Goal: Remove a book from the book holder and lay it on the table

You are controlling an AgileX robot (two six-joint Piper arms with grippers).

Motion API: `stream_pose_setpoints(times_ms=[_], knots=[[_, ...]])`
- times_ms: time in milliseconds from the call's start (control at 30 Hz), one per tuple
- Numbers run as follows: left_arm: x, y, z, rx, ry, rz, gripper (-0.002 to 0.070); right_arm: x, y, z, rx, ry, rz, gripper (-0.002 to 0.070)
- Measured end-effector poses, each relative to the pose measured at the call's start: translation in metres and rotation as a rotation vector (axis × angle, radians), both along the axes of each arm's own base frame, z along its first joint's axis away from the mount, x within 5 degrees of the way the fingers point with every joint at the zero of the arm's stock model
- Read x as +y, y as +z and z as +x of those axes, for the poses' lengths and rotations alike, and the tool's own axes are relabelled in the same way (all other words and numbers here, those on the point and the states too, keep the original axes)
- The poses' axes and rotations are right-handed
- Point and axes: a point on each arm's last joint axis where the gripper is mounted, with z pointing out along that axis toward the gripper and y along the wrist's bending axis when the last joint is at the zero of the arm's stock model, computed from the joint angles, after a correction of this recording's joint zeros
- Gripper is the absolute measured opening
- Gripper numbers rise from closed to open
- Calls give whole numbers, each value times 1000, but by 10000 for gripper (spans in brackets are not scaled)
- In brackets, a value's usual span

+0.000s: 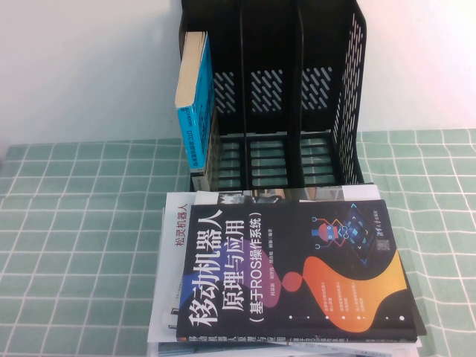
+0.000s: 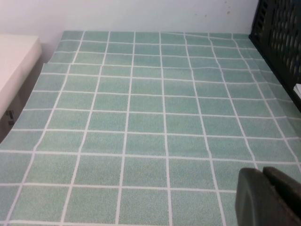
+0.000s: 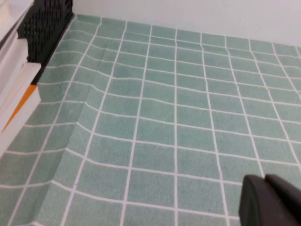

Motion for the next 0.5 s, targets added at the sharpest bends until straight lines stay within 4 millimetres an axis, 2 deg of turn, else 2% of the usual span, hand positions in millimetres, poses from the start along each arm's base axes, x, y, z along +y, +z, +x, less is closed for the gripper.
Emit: stream_pose_setpoints(times_ms=[500], knots=[[0,0,0,0,0,0,-3,0,0,0,0,-2,11,-2]])
